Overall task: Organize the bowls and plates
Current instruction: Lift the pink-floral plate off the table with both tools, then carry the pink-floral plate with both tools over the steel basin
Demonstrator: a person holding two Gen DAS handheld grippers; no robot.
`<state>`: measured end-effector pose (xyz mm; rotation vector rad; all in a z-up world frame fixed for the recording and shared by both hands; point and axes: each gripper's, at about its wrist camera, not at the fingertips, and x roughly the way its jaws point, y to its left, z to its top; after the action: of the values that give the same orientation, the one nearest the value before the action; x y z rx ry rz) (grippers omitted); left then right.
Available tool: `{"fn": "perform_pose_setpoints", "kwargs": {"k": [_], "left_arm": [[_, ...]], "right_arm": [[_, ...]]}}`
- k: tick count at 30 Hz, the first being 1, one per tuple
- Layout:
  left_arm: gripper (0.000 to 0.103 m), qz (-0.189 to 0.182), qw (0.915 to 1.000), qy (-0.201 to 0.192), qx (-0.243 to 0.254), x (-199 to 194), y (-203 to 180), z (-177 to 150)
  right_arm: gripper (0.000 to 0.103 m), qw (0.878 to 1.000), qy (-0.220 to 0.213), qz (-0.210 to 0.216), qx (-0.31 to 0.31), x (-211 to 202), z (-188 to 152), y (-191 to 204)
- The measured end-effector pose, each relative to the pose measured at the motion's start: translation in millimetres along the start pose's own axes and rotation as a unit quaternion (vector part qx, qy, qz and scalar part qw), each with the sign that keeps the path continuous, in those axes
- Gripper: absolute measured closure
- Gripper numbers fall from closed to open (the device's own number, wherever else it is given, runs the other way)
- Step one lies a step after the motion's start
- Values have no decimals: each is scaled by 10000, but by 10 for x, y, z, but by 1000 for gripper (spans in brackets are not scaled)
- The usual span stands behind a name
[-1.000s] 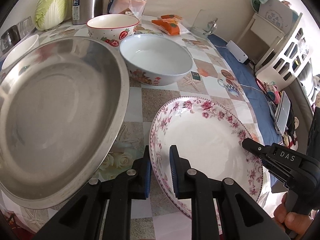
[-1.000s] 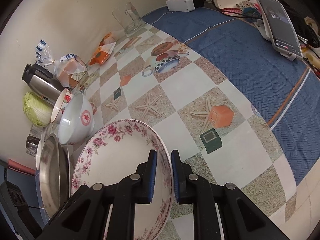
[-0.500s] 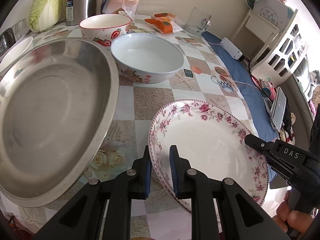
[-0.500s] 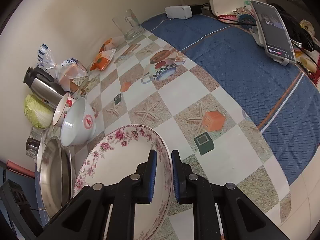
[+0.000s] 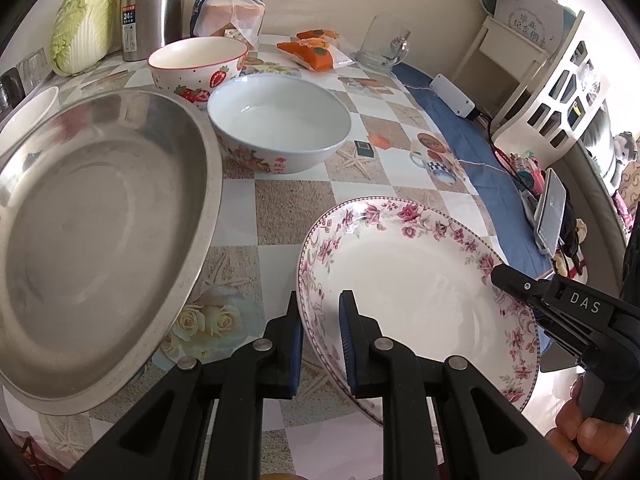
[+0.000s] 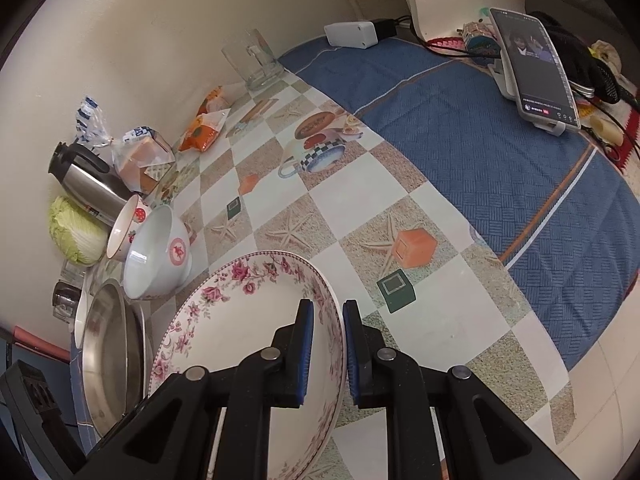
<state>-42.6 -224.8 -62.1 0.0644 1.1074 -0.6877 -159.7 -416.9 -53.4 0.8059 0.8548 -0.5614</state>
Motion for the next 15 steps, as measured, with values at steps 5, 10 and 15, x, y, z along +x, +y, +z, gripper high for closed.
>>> {"fn": "perform_pose_setpoints", "kwargs": {"k": [5, 10, 15], "left_arm": [[85, 7, 9998, -153, 81, -106, -18, 25], [85, 83, 9993, -303, 189, -220, 0, 76], [85, 53, 9991, -414, 121, -328, 74, 134]], "right_arm": [[87, 9999, -142, 28, -57, -88, 4, 42], [87, 9997, -187, 91, -113, -134, 1, 113], [87, 9989, -326, 132, -298, -223, -7, 262]]}}
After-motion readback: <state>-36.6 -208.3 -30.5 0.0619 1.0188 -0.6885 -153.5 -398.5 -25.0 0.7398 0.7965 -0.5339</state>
